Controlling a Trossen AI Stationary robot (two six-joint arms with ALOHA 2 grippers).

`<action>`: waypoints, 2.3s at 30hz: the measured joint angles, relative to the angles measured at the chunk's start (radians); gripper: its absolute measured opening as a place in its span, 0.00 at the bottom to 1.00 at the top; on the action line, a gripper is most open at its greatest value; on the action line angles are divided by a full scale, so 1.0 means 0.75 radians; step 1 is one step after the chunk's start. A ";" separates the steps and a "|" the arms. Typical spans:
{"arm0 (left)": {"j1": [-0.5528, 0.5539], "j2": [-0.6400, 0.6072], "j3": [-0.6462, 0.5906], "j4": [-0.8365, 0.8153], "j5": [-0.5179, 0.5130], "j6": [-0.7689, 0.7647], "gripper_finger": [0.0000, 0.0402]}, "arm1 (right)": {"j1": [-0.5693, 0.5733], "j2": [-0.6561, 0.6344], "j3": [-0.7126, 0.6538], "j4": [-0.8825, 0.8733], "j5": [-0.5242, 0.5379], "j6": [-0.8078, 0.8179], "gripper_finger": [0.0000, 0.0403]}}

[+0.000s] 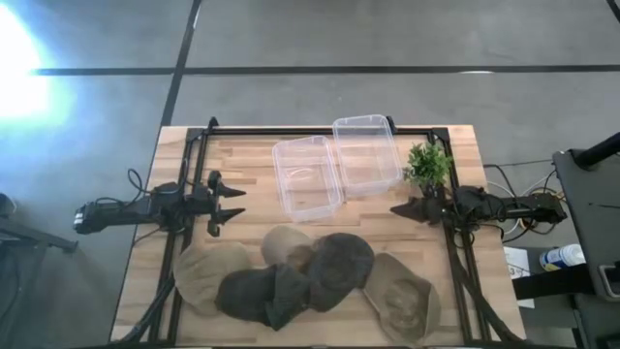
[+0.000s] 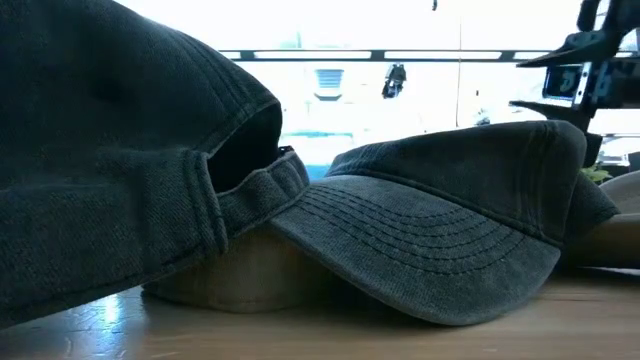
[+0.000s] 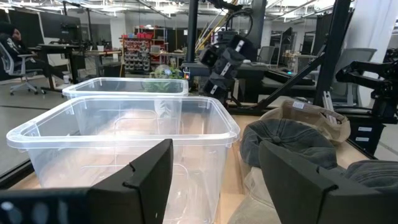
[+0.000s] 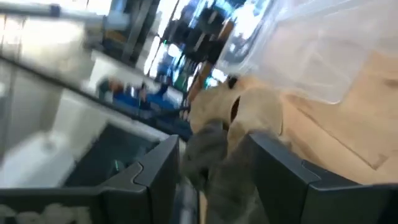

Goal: Pick & Place hat
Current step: Put the right brown cap into the right transparent bin

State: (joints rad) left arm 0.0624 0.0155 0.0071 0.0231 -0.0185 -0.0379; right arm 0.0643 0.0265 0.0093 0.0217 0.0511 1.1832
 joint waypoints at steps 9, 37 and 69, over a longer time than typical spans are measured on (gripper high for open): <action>0.000 0.000 0.000 0.000 0.000 0.000 0.58 | 0.002 0.051 0.002 0.023 -0.110 0.242 0.46; 0.000 0.000 0.000 0.002 -0.001 0.000 0.58 | 0.323 1.411 0.679 -0.723 -0.554 -0.030 0.63; 0.000 0.002 0.000 0.003 -0.001 0.000 0.58 | 0.372 1.170 1.246 -1.538 0.303 -0.236 0.03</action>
State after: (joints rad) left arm 0.0624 0.0170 0.0071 0.0250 -0.0189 -0.0376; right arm 0.3431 0.9044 0.9441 -1.1321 0.2782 1.0066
